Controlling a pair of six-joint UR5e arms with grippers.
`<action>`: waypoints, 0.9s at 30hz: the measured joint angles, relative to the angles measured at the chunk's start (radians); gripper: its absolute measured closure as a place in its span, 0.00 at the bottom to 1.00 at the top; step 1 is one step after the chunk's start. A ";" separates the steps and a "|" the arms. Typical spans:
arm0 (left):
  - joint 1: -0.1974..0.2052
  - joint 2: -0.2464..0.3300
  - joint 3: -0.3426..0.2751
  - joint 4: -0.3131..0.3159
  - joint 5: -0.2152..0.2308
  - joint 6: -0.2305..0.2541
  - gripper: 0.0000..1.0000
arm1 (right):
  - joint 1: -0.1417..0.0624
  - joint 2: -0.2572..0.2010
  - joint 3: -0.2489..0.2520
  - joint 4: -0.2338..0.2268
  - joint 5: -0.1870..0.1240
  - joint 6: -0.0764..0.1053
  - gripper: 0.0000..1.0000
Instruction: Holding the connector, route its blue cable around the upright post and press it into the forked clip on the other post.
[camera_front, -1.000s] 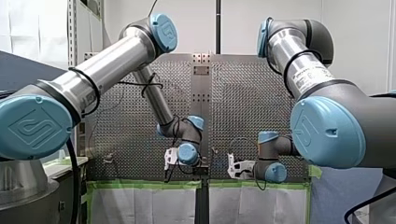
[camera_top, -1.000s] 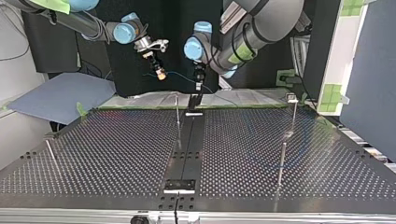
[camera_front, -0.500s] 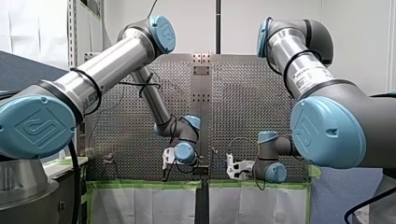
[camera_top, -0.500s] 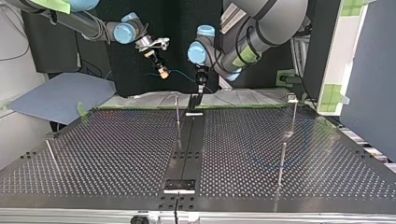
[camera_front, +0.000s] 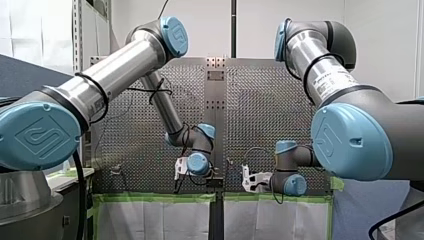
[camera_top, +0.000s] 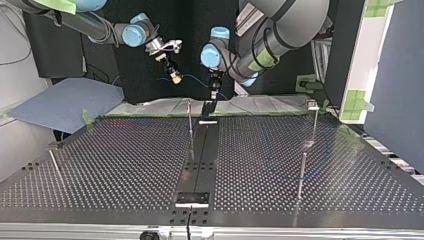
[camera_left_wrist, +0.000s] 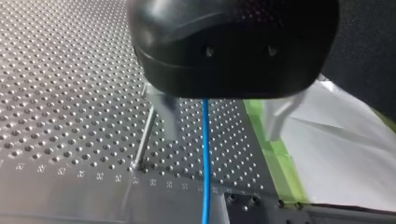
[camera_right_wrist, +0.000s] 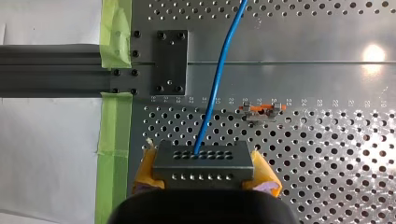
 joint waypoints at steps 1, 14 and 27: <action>0.000 0.000 0.000 0.002 0.003 0.003 0.85 | 0.000 0.000 0.000 0.000 0.000 0.000 1.00; -0.003 0.000 -0.001 0.021 0.077 0.022 1.00 | -0.008 0.000 -0.002 0.003 0.027 -0.003 1.00; -0.024 0.000 -0.001 0.040 0.062 0.070 1.00 | -0.021 0.000 -0.030 0.035 0.124 -0.012 1.00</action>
